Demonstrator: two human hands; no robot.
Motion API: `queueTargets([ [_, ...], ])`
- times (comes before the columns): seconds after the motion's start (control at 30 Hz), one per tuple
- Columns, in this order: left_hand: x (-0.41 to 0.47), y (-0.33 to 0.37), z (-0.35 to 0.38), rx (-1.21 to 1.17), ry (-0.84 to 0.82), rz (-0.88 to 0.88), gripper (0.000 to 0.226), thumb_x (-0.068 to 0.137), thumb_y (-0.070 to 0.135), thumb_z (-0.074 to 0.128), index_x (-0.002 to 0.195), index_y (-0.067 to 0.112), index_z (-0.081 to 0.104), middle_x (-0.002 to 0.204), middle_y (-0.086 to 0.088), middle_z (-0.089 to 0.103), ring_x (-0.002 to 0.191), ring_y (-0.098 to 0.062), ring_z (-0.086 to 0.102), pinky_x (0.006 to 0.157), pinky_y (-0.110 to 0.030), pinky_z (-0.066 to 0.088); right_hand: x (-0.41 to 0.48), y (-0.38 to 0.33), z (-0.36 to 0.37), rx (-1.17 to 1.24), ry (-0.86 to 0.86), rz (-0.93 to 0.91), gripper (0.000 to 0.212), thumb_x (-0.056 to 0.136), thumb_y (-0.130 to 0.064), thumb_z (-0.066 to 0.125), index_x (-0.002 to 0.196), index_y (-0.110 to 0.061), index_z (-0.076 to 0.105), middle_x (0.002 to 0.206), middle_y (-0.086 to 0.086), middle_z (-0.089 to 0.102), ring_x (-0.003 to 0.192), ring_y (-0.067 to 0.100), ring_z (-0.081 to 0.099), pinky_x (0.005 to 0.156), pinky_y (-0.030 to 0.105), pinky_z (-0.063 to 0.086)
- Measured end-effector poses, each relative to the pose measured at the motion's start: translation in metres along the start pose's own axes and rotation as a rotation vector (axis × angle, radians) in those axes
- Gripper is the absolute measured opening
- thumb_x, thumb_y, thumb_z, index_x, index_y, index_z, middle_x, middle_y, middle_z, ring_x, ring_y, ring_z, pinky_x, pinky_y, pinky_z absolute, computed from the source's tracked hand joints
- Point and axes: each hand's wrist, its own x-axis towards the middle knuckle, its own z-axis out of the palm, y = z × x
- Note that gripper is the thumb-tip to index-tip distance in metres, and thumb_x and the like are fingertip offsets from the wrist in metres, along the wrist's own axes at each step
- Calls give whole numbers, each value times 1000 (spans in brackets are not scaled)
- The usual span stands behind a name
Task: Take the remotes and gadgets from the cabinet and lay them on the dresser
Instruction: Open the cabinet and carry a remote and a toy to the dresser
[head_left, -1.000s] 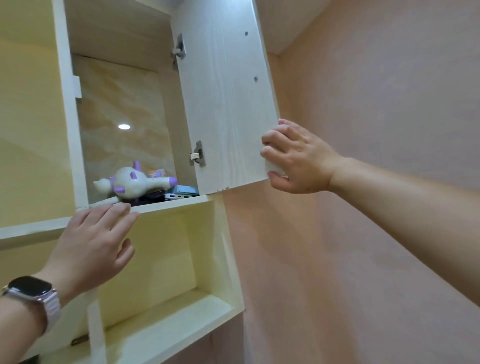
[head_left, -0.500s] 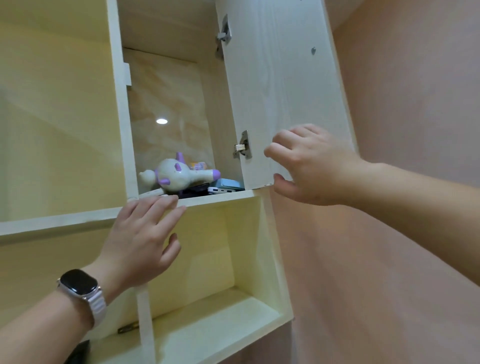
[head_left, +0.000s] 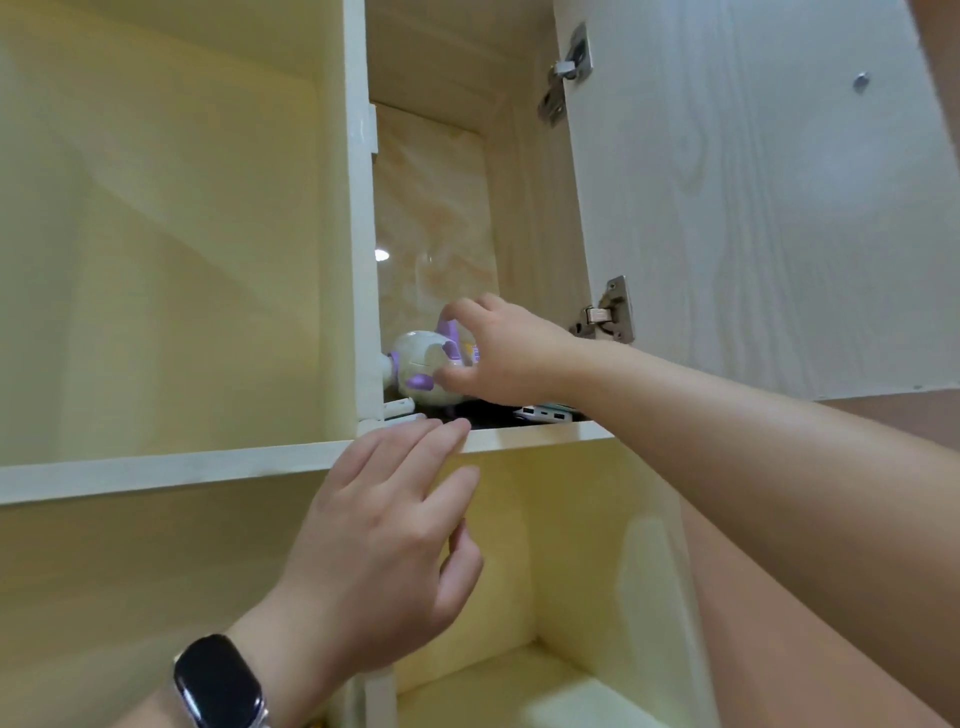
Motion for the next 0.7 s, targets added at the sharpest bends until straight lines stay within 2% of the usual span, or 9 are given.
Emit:
queueTargets([
  [0.1,-1,-1,1,-9,3,-5,27,73,28,59,90,12,72,127,-11,64,116,-31,58,105,-36,31,16,-4,13,6,-144,68,73,75,-73,57,127,-25,40,114,2,49,99,25,54,85,40,48],
  [0.2,-1,0,1,-23,7,-16,25,73,28,59,87,12,72,126,-11,64,116,-30,57,105,-35,30,24,-3,21,48,-231,122,65,71,-69,62,111,-27,34,100,1,53,84,21,56,69,34,47],
  [0.3,-1,0,1,-40,9,-23,24,73,28,58,85,13,71,126,-11,64,116,-30,57,106,-33,29,27,-2,21,89,-245,125,61,72,-61,69,104,-29,29,83,-9,49,69,10,47,58,30,37],
  [0.37,-1,-1,1,-47,11,-24,23,73,28,58,84,13,71,125,-11,64,116,-29,57,107,-32,27,26,-2,22,110,-225,111,60,72,-57,72,106,-29,32,83,-11,48,70,10,48,59,29,38],
  [0.5,-2,-1,1,-63,15,-28,22,73,28,57,83,13,70,125,-11,65,116,-28,56,108,-31,25,26,-3,27,151,-138,128,69,72,-54,70,129,-27,41,102,-6,58,88,19,57,68,30,46],
  [0.63,-2,-1,1,-88,32,-20,20,73,27,57,81,13,69,125,-11,65,117,-28,56,107,-32,28,26,1,34,228,-4,191,66,67,-57,65,124,-29,48,105,-5,64,88,19,62,80,37,54],
  [0.7,-2,-2,2,-87,45,-15,20,73,26,57,81,13,69,125,-11,65,117,-28,56,106,-33,30,23,2,36,266,38,209,67,64,-59,63,123,-30,49,103,-6,65,87,19,64,81,41,55],
])
